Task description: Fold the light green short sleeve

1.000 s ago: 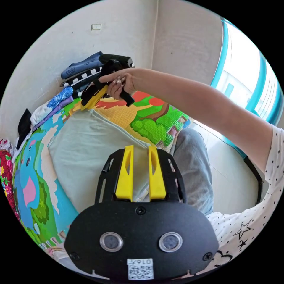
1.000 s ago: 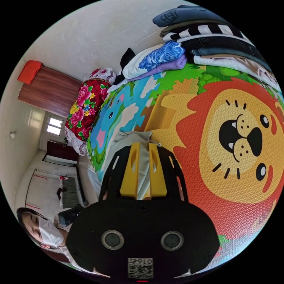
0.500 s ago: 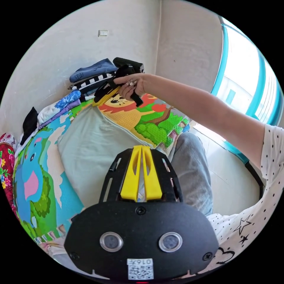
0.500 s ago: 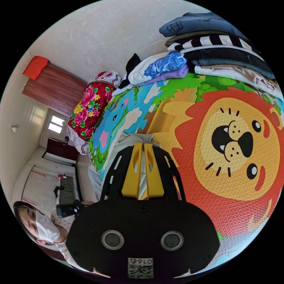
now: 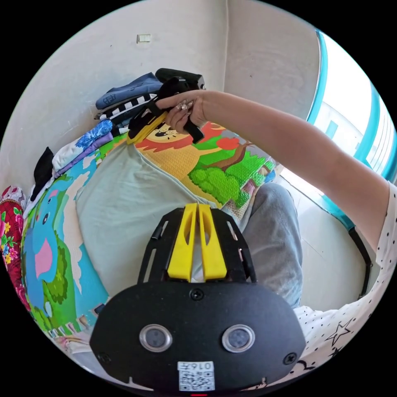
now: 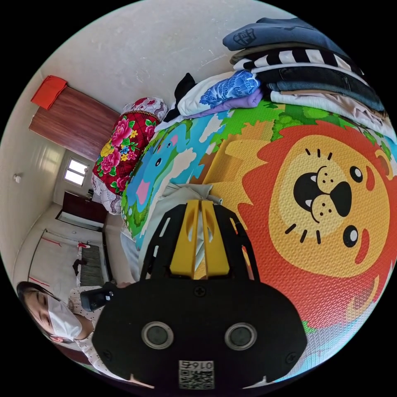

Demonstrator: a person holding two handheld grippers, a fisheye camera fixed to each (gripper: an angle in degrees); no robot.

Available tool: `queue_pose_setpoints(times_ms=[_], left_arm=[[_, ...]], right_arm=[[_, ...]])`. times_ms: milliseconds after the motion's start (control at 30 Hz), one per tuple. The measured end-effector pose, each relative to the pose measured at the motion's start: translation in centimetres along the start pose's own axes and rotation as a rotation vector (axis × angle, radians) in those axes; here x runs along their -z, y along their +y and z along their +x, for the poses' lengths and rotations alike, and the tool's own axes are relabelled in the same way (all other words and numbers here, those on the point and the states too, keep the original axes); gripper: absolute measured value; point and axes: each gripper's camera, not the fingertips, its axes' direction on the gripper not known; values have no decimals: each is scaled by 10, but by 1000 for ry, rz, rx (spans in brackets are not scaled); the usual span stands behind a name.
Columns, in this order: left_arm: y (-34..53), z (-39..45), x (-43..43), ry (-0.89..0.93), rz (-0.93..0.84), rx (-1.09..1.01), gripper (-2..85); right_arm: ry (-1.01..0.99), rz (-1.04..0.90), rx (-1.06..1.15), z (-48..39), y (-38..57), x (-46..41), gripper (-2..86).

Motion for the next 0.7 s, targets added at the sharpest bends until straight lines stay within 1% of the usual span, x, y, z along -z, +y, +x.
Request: queue_pose_setpoints(times_ms=[200, 367, 500, 600, 700], left_arm=[[3, -1, 29, 63, 55, -15, -10], [2, 6, 46, 73, 63, -56, -10], [1, 13, 33, 71, 13, -74, -10], [4, 14, 22, 56, -18, -64, -10], [9, 12, 22, 55, -2, -39, -9]], right_arm=[[7, -2, 7, -7, -6, 22, -1], [37, -1, 44, -25, -8, 55, -1], [108, -19, 43, -32, -7, 68, 0], [107, -29, 24, -32, -8, 71, 0], [121, -31, 30, -40, -10, 73, 2]])
